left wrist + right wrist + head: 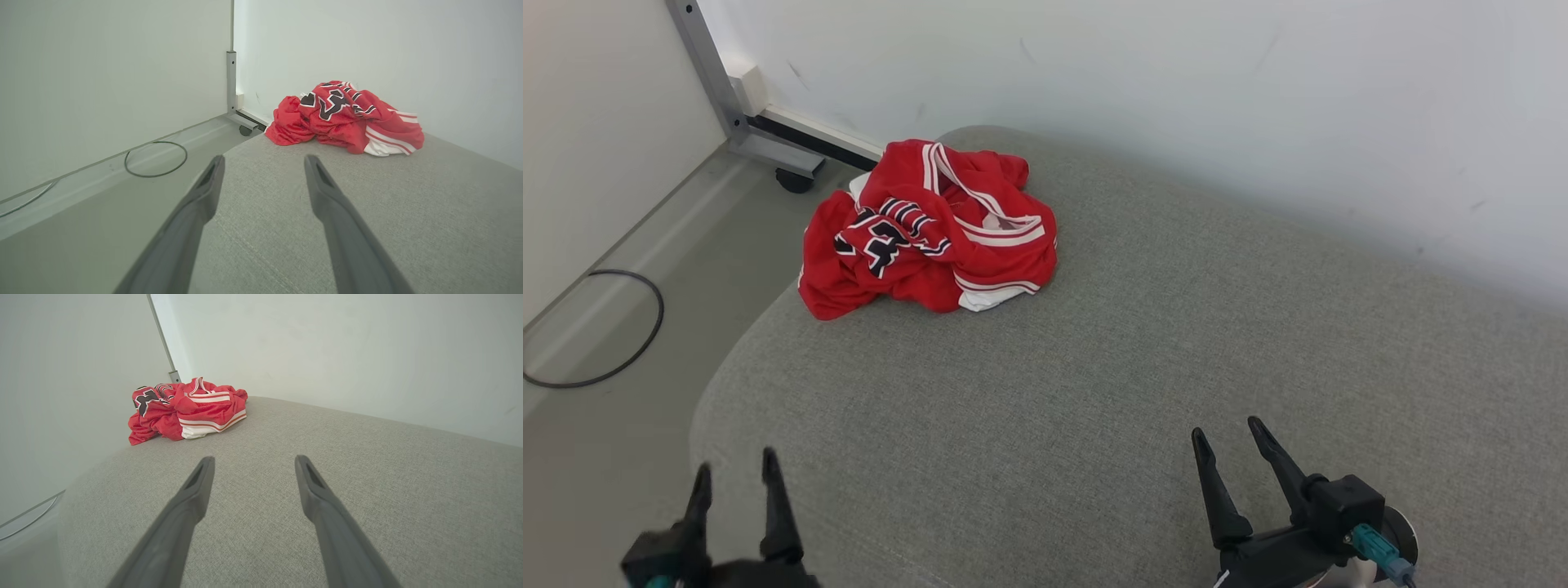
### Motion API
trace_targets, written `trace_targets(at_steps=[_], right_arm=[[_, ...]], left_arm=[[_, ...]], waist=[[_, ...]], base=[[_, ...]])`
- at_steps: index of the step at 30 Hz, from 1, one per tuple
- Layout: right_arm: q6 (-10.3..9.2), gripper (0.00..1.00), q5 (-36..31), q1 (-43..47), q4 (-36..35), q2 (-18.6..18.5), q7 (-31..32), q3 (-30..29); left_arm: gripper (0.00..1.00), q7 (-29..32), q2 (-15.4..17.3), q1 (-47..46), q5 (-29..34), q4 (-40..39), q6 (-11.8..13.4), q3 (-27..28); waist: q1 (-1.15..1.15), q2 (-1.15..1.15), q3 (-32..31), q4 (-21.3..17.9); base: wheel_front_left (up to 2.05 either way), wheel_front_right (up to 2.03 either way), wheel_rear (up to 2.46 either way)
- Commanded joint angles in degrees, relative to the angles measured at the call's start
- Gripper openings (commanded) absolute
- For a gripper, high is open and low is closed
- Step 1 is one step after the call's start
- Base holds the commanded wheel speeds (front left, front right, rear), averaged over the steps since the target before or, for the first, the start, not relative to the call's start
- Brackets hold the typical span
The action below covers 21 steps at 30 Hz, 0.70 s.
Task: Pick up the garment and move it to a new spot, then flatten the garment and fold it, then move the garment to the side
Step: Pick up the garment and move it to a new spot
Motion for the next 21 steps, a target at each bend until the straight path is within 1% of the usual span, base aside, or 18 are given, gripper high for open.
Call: trace_targets(at_steps=[1, 2, 3, 4, 6, 7, 11, 15, 17, 21], right_arm=[[0.19, 1.0, -0.93, 0.7, -0.61, -0.08, -0.04, -0.21], [0.19, 1.0, -1.08, 0.72, -0.96, -0.07, -0.05, -0.26], [0.19, 1.0, -1.07, 0.99, -1.64, -0.07, 0.3, -0.37], [0.19, 1.0, -1.34, 1.06, -2.2, -0.07, 0.53, -0.39], [0.19, 1.0, -2.11, 0.21, -3.69, -0.05, 1.6, 0.73], [0.19, 1.0, -2.11, 0.21, -3.69, -0.05, 1.6, 0.73], [0.19, 1.0, -4.31, -2.3, -7.23, -0.1, 4.57, 3.98], [0.19, 1.0, -5.1, -4.47, -10.64, -0.64, 7.04, 6.87], [0.19, 1.0, -5.22, -5.2, -12.17, -1.16, 8.06, 8.09], [0.19, 1.0, -4.96, -5.57, -14.96, -2.46, 9.57, 9.14]], left_arm=[[1.0, 1.27, 0.38, -4.06, 0.43, 1.66, -0.98, -1.28], [1.0, 2.34, 0.42, -6.19, 0.35, 2.92, -1.5, -1.98], [1.0, 4.84, 0.41, -11.22, 0.8, 5.87, -2.53, -3.88], [1.0, 6.81, 0.38, -13.86, 0.75, 8.08, -3.1, -4.91], [1.0, 10.02, 0.94, -19.93, 0.35, 12.39, -4.31, -5.93], [1.0, 10.02, 0.94, -19.93, 0.35, 12.39, -4.31, -5.93], [1.0, 14.81, 2.51, -32.32, 0.13, 20.74, -5.73, -7.09], [1.0, 18.78, 5.3, -42.45, 0.5, 27.6, -6.79, -7.98], [1.0, 20.98, 6.97, -46.37, 0.58, 30.61, -6.99, -8.1], [1.0, 24.86, 9.93, -51.86, 0.32, 35.88, -7.28, -7.91]], waist=[[0.0, 0.0, 0.67, -0.09], [0.0, 0.0, 1.01, -0.14], [0.0, 0.0, 1.9, -0.23], [0.0, 0.0, 2.54, -0.28], [0.0, 0.0, 4.55, -1.58], [0.0, 0.0, 4.55, -1.58], [0.0, 0.0, 10.06, -6.36], [0.0, 0.0, 15.11, -11.49], [0.0, 0.0, 17.3, -13.71], [0.0, 0.0, 20.7, -16.9]], base=[[0.0, 0.0, 0.0], [0.0, 0.0, 0.0], [0.0, 0.0, 0.0], [0.0, 0.0, 0.0], [0.0, 0.0, 0.0], [0.0, 0.0, 0.0], [0.0, 0.0, 0.0], [0.0, 0.0, 0.0], [0.0, 0.0, 0.0], [0.0, 0.0, 0.0]])
